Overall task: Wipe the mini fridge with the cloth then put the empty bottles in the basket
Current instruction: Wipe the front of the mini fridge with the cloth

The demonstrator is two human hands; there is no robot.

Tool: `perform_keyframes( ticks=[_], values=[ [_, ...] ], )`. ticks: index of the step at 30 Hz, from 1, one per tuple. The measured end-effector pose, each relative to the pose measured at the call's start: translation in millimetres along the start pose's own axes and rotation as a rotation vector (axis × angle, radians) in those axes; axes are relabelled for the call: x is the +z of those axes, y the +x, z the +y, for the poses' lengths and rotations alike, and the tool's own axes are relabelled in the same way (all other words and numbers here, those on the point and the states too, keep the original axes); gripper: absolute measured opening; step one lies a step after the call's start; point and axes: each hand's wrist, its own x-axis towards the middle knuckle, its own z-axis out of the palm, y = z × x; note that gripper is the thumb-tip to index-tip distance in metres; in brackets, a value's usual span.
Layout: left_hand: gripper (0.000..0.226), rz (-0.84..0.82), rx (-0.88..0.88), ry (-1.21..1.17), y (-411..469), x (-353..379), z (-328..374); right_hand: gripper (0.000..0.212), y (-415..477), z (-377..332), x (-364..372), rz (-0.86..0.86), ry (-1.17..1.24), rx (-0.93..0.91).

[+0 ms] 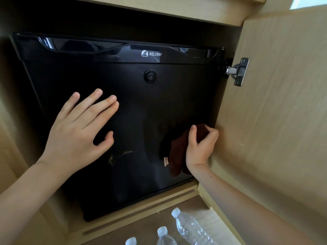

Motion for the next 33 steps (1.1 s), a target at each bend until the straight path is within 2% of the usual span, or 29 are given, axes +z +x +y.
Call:
perform_keyframes(
  ticks=[3,6,9,11,15,17,18,22,25,27,30,33],
  values=[
    [0.056,-0.002,0.006,0.001,1,-1,-1,0.025,17,-18,4,0.021,0.026,0.009],
    [0.055,-0.004,0.003,0.005,1,-1,0,0.023,50,-53,15,0.158,0.082,-0.085],
    [0.054,-0.008,-0.002,0.003,1,-3,1,0.024,57,-66,25,0.234,0.14,-0.086],
    [0.054,-0.021,-0.004,0.005,1,-4,1,0.026,41,-52,24,0.223,0.137,-0.059],
    [0.053,-0.048,-0.014,-0.001,2,-7,2,0.028,-15,-5,8,0.062,0.027,0.067],
    [0.053,-0.053,-0.021,-0.005,2,-9,3,0.028,-24,-3,4,0.027,0.017,0.118],
    [0.053,-0.055,-0.023,-0.006,2,-9,4,0.027,-19,-12,5,0.026,0.034,0.09],
    [0.053,-0.058,-0.014,0.006,2,-9,3,0.024,19,-75,27,0.052,0.09,-0.221],
    [0.053,-0.076,0.004,0.019,1,-10,1,0.026,6,-91,47,0.125,0.115,-0.222],
    [0.054,-0.094,0.012,0.02,1,-11,0,0.028,-25,-71,43,0.037,0.065,-0.214],
    [0.055,-0.13,0.029,0.019,-1,-15,-2,0.032,-68,-37,25,-0.219,-0.047,-0.176],
    [0.054,-0.136,0.011,-0.009,-9,-19,-3,0.034,-68,-42,26,-0.248,-0.04,-0.149]
  ],
)
